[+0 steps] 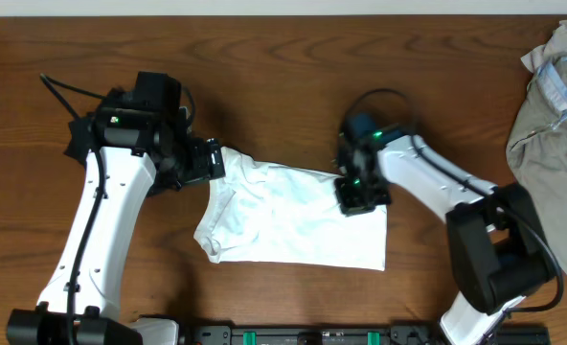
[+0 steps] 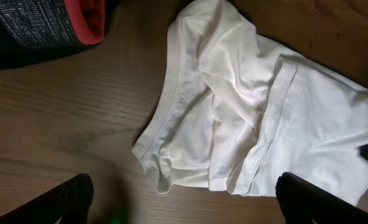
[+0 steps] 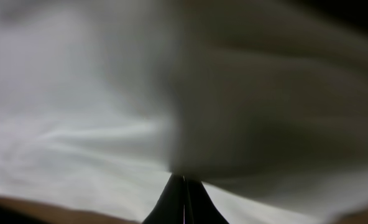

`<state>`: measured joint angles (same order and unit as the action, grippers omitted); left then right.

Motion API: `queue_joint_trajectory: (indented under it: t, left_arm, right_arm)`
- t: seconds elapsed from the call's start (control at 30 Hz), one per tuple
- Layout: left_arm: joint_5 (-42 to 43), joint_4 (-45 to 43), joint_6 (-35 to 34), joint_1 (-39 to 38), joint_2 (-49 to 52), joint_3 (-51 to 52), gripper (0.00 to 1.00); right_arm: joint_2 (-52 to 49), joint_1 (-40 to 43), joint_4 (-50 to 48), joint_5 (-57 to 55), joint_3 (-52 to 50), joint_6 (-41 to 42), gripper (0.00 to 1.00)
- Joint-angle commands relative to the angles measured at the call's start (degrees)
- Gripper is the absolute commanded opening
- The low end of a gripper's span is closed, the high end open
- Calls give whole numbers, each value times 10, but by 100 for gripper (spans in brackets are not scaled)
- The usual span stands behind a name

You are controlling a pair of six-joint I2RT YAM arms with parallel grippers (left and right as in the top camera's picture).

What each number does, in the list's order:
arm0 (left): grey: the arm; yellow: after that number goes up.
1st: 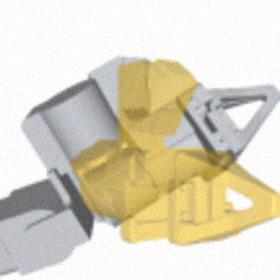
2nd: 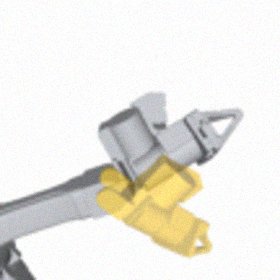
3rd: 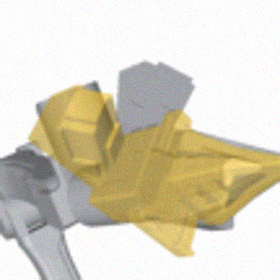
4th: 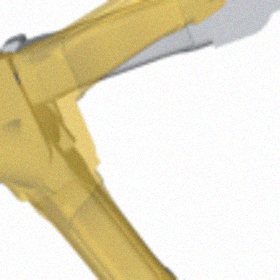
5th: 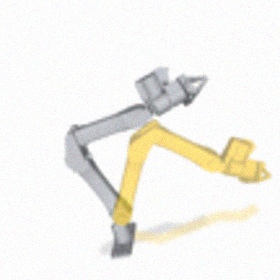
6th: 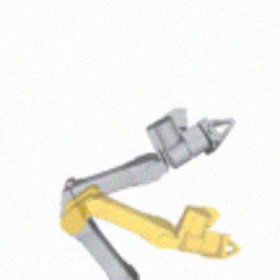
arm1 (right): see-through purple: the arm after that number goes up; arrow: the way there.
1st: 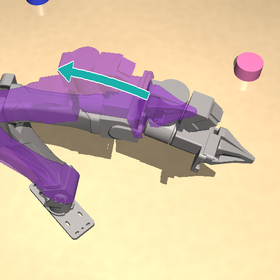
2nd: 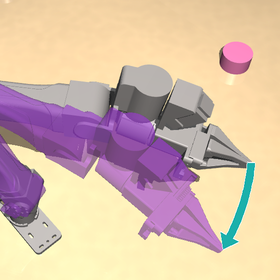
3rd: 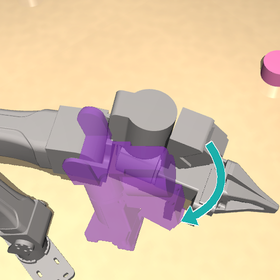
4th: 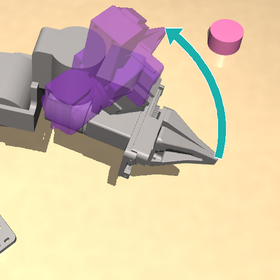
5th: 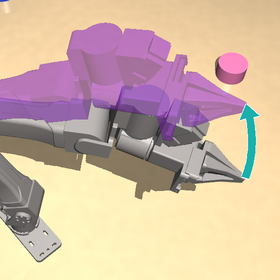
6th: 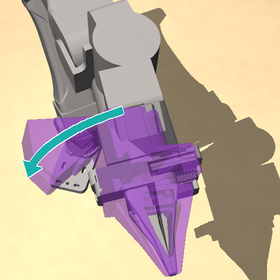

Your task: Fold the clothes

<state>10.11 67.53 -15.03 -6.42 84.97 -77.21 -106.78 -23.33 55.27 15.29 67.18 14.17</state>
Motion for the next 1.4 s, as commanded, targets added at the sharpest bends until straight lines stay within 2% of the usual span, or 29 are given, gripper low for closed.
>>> queue_joint_trajectory:
  t: [0.0,0.1,0.43,0.5,0.63,0.77,0.97,1.13,1.3,1.37]
  left_arm:
    - [-7,3,-1,2,8,5,96]
    - [-7,3,-1,2,8,5,97]
    - [1,-1,-1,2,8,5,98]
    - [13,-1,-1,2,8,5,100]
    - [53,-16,-2,2,8,14,100]
    - [90,-48,-4,2,8,57,99]
    - [121,-158,-3,2,8,176,98]
    - [123,-268,2,2,9,264,98]
    - [136,-360,81,1,10,314,98]
    - [135,-377,88,1,18,320,98]
  right_arm:
    - [13,36,1,-70,-21,22,3]
    - [13,61,-10,-112,-46,42,4]
    - [14,140,-43,-115,-106,46,4]
    - [14,160,-40,-79,-99,10,7]
    - [23,182,-43,80,-87,-127,23]
    - [59,198,-43,178,-76,-178,32]
    - [164,219,-42,203,-62,-185,47]
    - [245,224,-43,195,-61,-185,55]
    - [288,224,-40,192,-61,-185,58]
    - [294,224,-35,192,-61,-185,58]
